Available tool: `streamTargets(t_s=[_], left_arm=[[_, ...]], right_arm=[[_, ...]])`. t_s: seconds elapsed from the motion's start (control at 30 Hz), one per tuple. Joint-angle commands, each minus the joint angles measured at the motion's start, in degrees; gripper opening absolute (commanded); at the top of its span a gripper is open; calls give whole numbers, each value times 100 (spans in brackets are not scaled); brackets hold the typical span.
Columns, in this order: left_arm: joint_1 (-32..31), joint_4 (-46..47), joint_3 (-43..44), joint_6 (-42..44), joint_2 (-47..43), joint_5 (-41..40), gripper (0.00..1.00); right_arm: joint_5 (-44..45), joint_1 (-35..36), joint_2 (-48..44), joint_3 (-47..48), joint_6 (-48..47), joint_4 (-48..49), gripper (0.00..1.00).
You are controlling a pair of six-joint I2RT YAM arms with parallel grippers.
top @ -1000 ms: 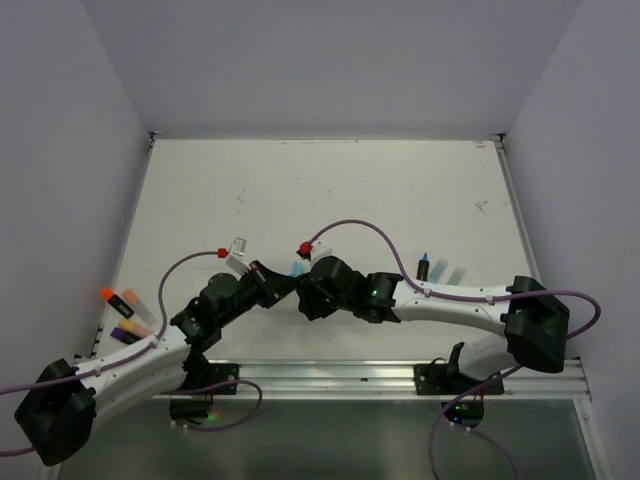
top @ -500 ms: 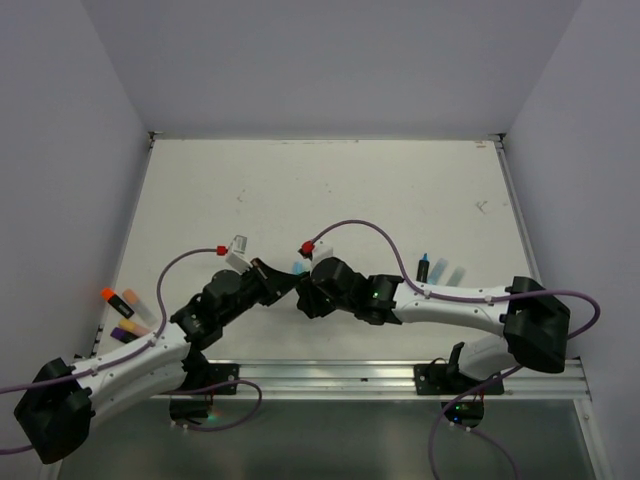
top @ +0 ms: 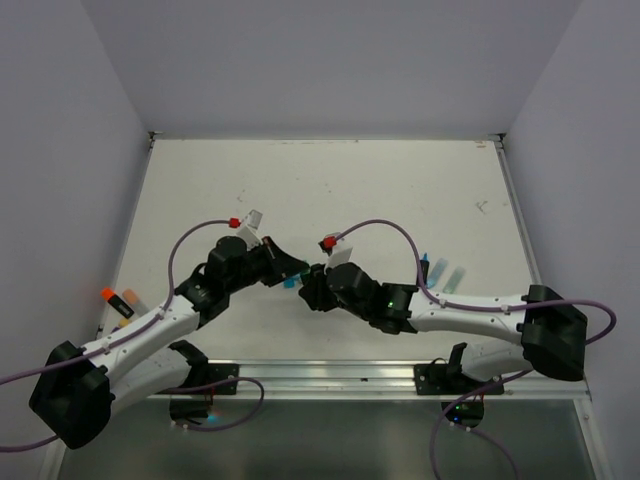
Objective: Open the pen caps
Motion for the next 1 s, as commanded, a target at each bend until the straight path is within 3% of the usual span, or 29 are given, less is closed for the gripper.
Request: streamTargets(t_s=[0.0, 0.2, 0.5, 0.67, 0.77, 0.97], left_arm=[[830, 460, 373, 876, 33, -1979, 0], [1015, 188, 470, 798, -72, -2225, 0], [1015, -269, -39, -178, -670, -3499, 0], [1007, -665, 30, 207, -1100, -3816, 0], [1007, -700, 118, 761, -1136, -3431, 0], [1015, -561, -362, 1097, -986, -2147, 0]], right_arm=[[-940, 518, -91, -325, 108, -1093, 0], [-985, 728, 59, -404, 239, -864, 0], [-651, 1177, 586, -246, 380, -749, 0], [-248, 1151, 578, -158, 389, -1074, 0], [-124, 853, 472, -123, 310, -1285, 0], [-300, -807, -125, -264, -119, -1706, 0]])
